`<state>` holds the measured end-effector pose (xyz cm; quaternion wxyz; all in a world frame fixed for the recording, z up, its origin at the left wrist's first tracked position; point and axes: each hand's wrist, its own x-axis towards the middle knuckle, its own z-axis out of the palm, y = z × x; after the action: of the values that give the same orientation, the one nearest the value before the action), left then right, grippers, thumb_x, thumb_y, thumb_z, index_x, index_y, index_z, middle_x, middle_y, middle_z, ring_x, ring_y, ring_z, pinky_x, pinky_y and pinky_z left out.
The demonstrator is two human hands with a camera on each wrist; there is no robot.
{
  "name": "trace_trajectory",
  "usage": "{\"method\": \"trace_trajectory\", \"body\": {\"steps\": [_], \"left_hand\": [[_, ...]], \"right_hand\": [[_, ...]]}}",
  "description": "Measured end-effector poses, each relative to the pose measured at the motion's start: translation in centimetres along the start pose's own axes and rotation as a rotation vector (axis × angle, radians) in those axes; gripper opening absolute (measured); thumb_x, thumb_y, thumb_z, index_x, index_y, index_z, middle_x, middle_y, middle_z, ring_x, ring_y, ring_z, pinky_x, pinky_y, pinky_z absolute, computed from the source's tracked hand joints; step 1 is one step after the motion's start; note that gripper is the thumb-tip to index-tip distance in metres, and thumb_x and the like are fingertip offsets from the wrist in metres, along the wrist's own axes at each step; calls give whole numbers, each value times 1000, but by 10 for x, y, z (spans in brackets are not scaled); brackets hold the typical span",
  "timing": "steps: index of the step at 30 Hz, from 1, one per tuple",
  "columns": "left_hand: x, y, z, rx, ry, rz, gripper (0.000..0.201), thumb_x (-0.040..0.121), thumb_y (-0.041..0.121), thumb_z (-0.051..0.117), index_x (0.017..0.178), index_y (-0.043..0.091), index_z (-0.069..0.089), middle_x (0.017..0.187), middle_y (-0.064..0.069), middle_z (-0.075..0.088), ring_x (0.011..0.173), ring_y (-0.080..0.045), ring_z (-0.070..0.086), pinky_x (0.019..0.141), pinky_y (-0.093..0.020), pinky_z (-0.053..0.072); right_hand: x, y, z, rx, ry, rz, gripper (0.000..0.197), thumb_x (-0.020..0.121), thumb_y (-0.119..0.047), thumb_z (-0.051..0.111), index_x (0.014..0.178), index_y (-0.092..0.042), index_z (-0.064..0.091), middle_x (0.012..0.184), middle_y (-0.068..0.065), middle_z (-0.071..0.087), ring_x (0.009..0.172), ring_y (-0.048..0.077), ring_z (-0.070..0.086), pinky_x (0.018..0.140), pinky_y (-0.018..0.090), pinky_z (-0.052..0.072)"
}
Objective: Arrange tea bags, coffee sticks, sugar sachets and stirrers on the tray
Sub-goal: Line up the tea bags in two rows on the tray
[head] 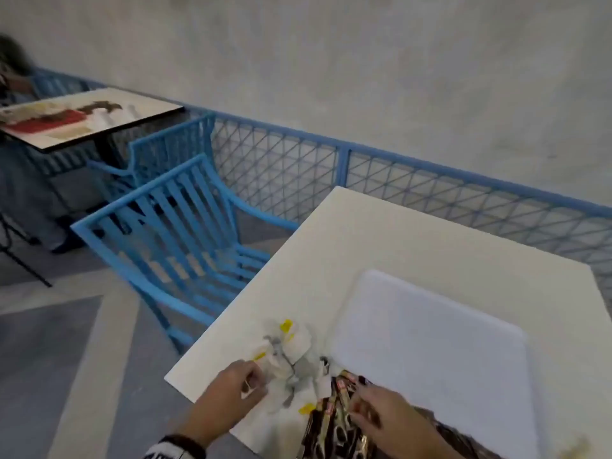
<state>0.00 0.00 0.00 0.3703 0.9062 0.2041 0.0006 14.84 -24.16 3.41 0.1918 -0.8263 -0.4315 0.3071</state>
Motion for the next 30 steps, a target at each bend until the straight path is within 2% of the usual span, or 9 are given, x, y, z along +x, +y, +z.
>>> {"method": "trace_trajectory", "body": {"steps": [4,8,11,13,15,18,23,26,30], "left_hand": [[8,0,14,243,-169,59,48,74,54,68,109,26,49,104,9,47,91,-6,48,79,-20,40],[13,-1,24,335,-150,-17,49,81,38,66,121,18,45,119,1,44,109,-19,51,87,-26,41],[17,-3,25,268,-135,-59,31,85,21,62,112,14,49,105,2,40,99,-17,52,81,-20,38],[19,-3,22,245,-129,-20,12,85,16,58,94,21,53,91,9,39,81,-4,46,71,-11,35],[20,-1,16,184,-116,-1,17,85,16,56,75,27,48,80,13,42,69,3,39,65,-8,33],[20,6,4,43,-97,17,11,85,24,56,76,16,55,81,3,55,67,1,42,64,-11,35],[19,21,-18,-258,-51,-31,8,89,16,57,82,16,55,70,6,57,58,-2,51,58,-14,39],[21,34,-25,-405,-28,-46,11,92,11,53,96,19,48,76,-2,68,61,-5,65,60,-21,48],[23,41,-25,-391,1,30,28,94,9,47,86,36,46,67,2,65,67,-9,68,62,-26,47]], "right_hand": [[45,-16,27,-230,83,-134,41,88,-37,54,126,-24,46,121,-6,44,116,14,39,95,26,36],[67,-20,47,-330,150,-67,51,87,-47,52,130,-22,40,126,0,42,118,20,38,94,31,34],[78,-21,52,-354,161,-40,47,87,-42,53,126,-17,47,122,3,47,116,21,41,93,30,35],[83,-22,53,-383,167,-71,38,78,-42,65,107,-18,59,104,0,56,102,19,53,83,27,43],[85,-21,54,-370,216,-83,32,69,-44,72,88,-21,62,89,-5,58,87,14,57,72,21,45],[82,-23,47,-89,179,-44,21,85,-33,59,97,-16,56,99,-3,54,95,10,46,77,17,34],[66,-28,15,498,203,46,22,87,-21,63,102,-16,48,70,-10,51,52,-4,46,54,10,37],[66,-29,-3,764,144,62,30,86,-11,64,108,-20,47,78,-2,57,57,3,53,59,13,40],[69,-41,-18,996,83,63,15,89,-10,60,100,-12,50,72,5,60,61,19,57,56,21,45]]}}
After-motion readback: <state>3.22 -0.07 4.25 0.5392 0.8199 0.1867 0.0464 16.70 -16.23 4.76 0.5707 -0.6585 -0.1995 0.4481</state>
